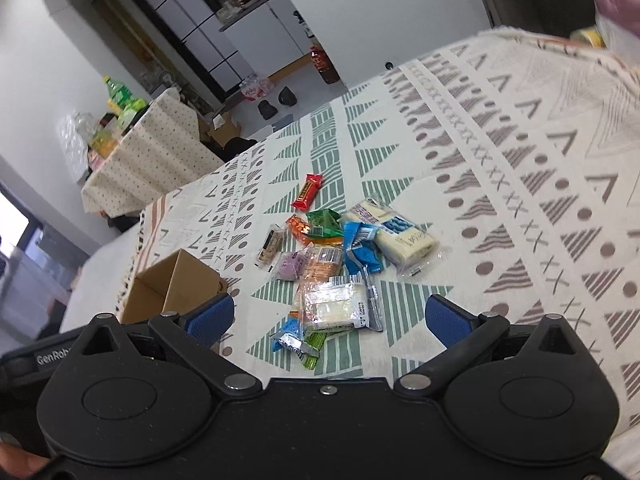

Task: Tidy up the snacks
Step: 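Withdraw both tools from the box back toward the snack pile, then grasp blue-wrapped snack with left tool while right tool grasps white cake pack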

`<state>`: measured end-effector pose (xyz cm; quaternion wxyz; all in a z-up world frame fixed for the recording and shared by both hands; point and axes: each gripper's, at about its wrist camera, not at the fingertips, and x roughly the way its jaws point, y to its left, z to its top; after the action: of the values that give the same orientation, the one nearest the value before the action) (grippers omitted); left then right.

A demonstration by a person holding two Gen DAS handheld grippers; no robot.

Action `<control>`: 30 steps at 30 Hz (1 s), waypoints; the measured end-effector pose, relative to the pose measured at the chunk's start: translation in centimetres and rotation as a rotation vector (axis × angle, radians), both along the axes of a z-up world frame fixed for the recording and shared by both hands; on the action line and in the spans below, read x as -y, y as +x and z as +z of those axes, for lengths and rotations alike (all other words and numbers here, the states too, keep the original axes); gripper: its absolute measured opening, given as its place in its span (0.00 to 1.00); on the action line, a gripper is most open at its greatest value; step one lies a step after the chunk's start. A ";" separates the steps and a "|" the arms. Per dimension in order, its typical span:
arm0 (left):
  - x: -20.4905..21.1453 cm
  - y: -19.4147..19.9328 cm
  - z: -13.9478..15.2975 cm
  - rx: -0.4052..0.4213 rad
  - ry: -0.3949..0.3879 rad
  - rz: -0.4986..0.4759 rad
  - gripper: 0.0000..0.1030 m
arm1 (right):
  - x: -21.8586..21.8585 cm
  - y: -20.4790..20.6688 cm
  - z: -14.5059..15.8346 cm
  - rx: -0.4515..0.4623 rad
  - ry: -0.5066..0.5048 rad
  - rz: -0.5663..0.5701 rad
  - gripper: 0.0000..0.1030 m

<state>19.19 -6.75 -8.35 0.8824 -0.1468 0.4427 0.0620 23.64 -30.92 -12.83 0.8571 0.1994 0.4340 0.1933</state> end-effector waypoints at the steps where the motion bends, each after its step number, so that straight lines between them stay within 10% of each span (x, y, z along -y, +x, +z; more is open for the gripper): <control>1: 0.1 0.2 -0.3 -0.003 -0.003 0.002 0.97 | 0.2 0.1 -0.3 -0.009 0.013 -0.005 1.00; 22: 0.5 4.1 -8.6 -0.100 -0.112 0.029 0.42 | -1.6 5.1 -5.4 -0.115 0.071 0.032 0.95; 30: 0.3 5.7 -11.0 -0.159 -0.102 0.041 0.41 | -3.6 7.4 -7.0 -0.147 0.062 0.061 0.92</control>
<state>24.85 -7.07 -19.34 0.8345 -0.1950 0.5107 0.0688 31.08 -27.32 -19.86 0.8102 0.2260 0.4952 0.2175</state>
